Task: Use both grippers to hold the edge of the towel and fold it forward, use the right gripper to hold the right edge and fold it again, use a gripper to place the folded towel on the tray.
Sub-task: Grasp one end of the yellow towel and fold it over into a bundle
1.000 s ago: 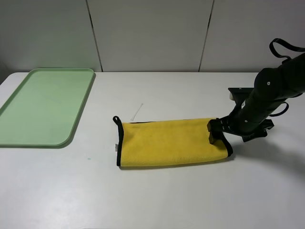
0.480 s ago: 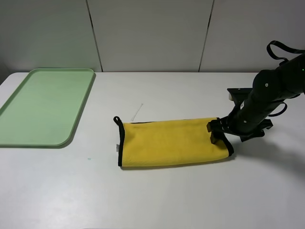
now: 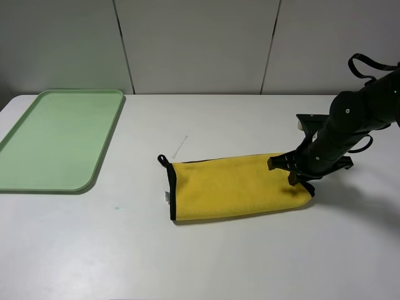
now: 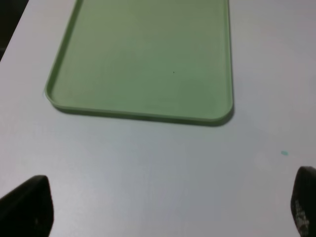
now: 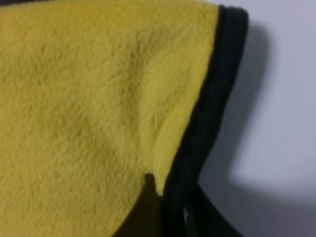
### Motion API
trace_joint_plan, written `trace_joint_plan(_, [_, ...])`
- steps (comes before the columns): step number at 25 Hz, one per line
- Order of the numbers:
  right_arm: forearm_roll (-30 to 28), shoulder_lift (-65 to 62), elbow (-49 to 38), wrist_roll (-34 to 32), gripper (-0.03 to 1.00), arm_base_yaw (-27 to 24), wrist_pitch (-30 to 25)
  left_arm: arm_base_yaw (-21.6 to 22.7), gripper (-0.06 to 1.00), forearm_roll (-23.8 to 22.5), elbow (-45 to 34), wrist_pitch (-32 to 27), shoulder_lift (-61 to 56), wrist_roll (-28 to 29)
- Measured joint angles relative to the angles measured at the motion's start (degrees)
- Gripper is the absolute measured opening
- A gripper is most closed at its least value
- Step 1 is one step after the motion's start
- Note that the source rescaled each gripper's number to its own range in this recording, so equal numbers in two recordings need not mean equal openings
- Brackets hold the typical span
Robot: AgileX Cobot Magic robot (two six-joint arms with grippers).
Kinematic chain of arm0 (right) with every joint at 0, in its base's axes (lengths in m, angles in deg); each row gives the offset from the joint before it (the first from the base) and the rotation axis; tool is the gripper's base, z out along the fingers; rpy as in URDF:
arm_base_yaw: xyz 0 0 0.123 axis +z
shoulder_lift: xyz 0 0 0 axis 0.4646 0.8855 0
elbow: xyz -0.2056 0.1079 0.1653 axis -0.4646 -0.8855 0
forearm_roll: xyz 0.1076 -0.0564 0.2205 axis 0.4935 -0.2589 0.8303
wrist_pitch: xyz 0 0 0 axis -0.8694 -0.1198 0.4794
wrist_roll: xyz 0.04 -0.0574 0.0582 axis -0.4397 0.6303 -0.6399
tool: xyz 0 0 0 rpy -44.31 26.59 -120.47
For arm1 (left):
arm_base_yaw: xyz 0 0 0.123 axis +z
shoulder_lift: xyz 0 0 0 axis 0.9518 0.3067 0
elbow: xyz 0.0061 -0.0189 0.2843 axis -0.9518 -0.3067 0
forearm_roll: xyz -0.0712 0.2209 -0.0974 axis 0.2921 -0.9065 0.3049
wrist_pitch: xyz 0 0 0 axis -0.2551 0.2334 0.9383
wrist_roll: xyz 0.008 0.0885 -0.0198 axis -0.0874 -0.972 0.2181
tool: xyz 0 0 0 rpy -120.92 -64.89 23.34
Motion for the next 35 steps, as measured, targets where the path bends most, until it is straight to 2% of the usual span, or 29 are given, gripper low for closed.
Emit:
trace_joint_plan(3, [-0.4, -0.5, 0.6, 0.0, 0.02, 0.0, -2.4, 0.0, 0.96, 0.0, 0.0, 0.0, 0.0, 0.0])
trace_joint_plan(8, [-1.1, -2.9, 3.6, 0.0, 0.02, 0.0, -10.5, 0.0, 0.96, 0.0, 0.0, 0.0, 0.0, 0.0])
trace_joint_plan(12, [-1.7, -5.7, 7.1, 0.0, 0.02, 0.0, -13.8, 0.0, 0.96, 0.0, 0.0, 0.0, 0.0, 0.0])
trace_joint_plan(16, [-4.6, -6.6, 11.2, 0.0, 0.02, 0.0, -18.1, 0.0, 0.96, 0.0, 0.0, 0.0, 0.0, 0.0])
trace_joint_plan(22, [-16.0, -6.6, 16.5, 0.0, 0.02, 0.0, -24.0, 0.0, 0.96, 0.0, 0.0, 0.0, 0.0, 0.0])
trace_joint_plan(35, [-38.5, -6.6, 19.7, -0.2, 0.02, 0.0, -29.8, 0.0, 0.96, 0.0, 0.0, 0.0, 0.0, 0.0])
